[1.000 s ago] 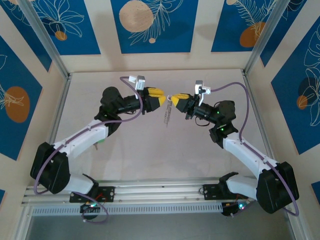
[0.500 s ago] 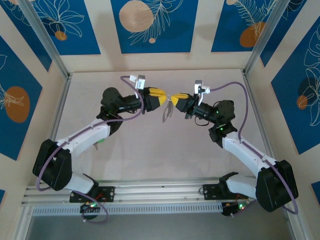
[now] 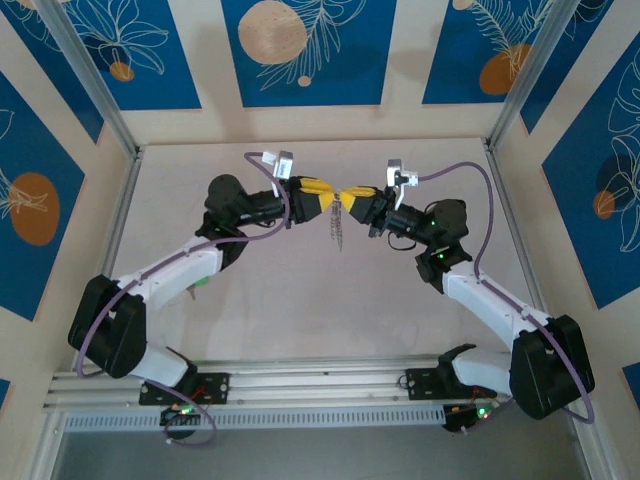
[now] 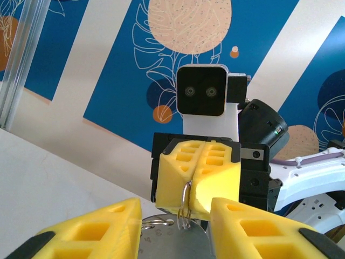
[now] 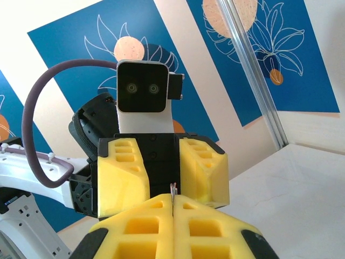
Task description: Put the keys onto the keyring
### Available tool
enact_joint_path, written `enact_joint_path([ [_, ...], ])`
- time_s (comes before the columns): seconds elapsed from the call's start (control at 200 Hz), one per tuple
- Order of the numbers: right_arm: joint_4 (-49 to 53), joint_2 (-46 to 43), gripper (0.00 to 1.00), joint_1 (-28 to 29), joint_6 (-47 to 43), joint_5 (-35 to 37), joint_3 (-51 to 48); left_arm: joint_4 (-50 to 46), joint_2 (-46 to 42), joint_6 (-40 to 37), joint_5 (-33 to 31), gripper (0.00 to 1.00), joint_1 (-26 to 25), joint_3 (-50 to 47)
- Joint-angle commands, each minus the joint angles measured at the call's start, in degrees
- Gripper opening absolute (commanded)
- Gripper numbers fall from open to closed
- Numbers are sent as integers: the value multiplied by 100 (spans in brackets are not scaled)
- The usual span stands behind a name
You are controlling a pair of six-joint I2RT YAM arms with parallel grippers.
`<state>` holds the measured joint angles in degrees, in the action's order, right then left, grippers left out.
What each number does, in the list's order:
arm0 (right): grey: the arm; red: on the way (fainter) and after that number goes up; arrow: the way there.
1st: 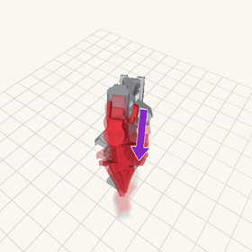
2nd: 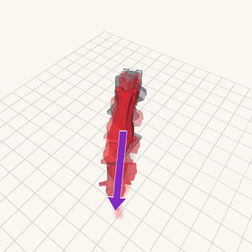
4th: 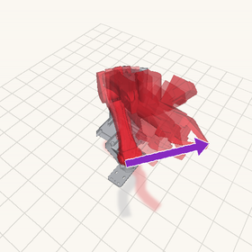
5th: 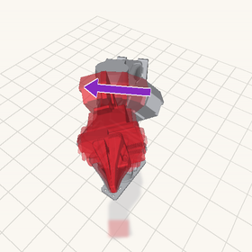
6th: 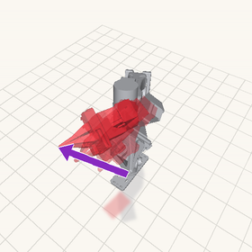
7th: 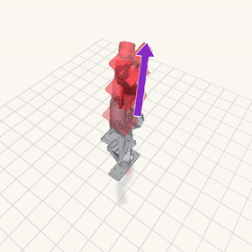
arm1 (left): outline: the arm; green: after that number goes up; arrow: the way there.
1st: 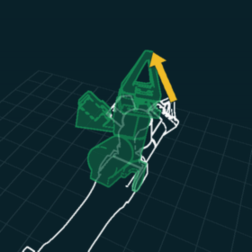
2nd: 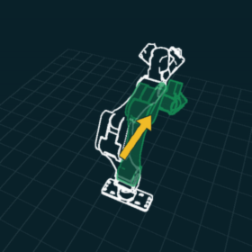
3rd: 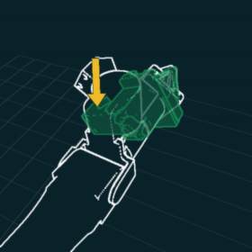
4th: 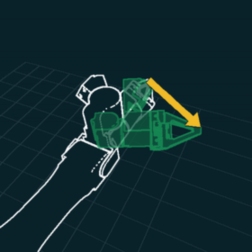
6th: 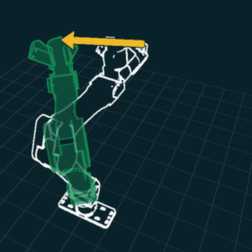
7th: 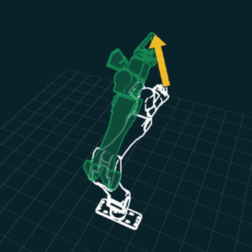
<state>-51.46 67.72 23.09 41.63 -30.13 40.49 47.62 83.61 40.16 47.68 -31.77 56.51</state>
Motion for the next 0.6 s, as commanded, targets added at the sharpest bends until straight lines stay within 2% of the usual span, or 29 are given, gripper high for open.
enact_joint_path([
  [0.0, -261, -6, 0, 50, 54, -17, 221, 221, 22, -17, 130, 36, 10, 80],
  [0.38, -189, 30, 0, 64, 21, -54, 227, 213, 111, -17, 154, 19, -53, 246],
  [0.595, -91, 38, 0, 68, -31, -42, 231, 162, 129, -50, 181, 15, -85, 279],
])
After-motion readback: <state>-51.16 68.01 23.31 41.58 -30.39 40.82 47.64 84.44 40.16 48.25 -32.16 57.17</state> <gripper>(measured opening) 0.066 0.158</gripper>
